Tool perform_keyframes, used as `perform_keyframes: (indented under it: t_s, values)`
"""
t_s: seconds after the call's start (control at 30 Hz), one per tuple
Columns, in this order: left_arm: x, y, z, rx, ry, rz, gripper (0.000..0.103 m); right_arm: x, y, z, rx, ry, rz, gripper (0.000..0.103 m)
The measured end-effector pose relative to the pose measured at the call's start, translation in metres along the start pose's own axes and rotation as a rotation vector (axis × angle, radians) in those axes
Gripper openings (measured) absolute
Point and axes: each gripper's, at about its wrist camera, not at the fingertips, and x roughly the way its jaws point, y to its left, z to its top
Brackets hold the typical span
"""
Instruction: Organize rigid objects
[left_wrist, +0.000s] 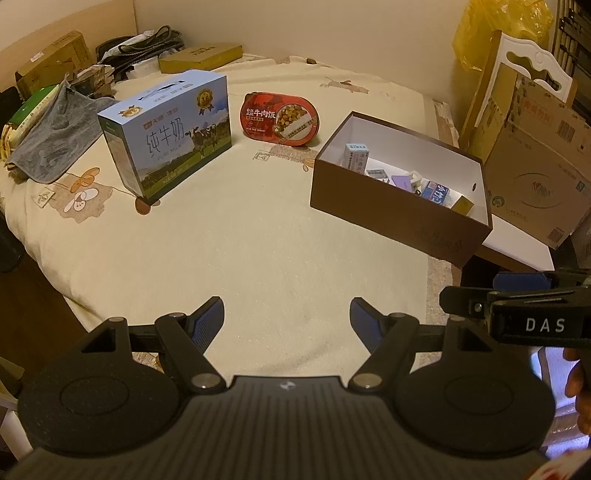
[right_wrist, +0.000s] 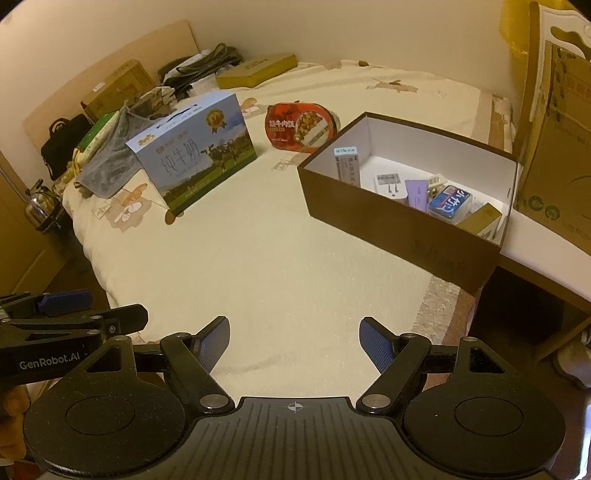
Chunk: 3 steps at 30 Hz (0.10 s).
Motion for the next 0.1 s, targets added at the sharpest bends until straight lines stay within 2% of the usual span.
perform_keyframes:
  t_s: [0.1]
  values:
    - [0.0019,-0.0009,0.0002,0.001,0.004,-0.001,0.072,0.0009,-0.0023,-0.0003,0.005,0.002,-0.002,0.074]
